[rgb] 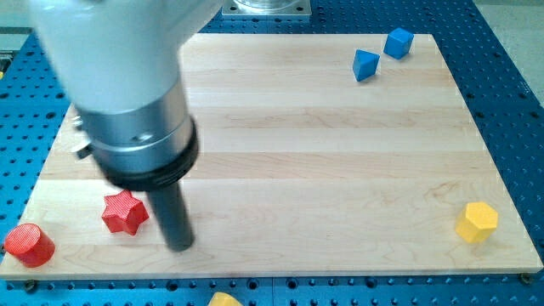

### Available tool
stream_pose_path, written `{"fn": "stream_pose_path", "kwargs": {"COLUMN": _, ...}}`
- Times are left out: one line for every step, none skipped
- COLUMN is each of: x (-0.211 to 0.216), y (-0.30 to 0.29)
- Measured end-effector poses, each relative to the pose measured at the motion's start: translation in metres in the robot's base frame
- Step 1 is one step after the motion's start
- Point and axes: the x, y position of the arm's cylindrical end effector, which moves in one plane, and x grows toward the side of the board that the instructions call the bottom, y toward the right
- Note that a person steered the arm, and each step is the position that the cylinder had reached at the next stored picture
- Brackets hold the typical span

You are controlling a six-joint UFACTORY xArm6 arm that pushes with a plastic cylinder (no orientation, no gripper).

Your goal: Move the red star towards the bottom to the green star

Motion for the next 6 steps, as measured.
{"fn": "stream_pose_path", "kwargs": {"x": 0.015, "y": -0.028}}
{"fn": "stream_pose_path", "kwargs": {"x": 0.007, "y": -0.041}}
{"fn": "stream_pose_path", "kwargs": {"x": -0.001, "y": -0.047}}
{"fn": "stream_pose_path", "kwargs": {"x": -0.005, "y": -0.047}}
{"fn": "stream_pose_path", "kwargs": {"x": -0.010, "y": -0.047}}
{"fn": "stream_pose_path", "kwargs": {"x": -0.013, "y": -0.047}}
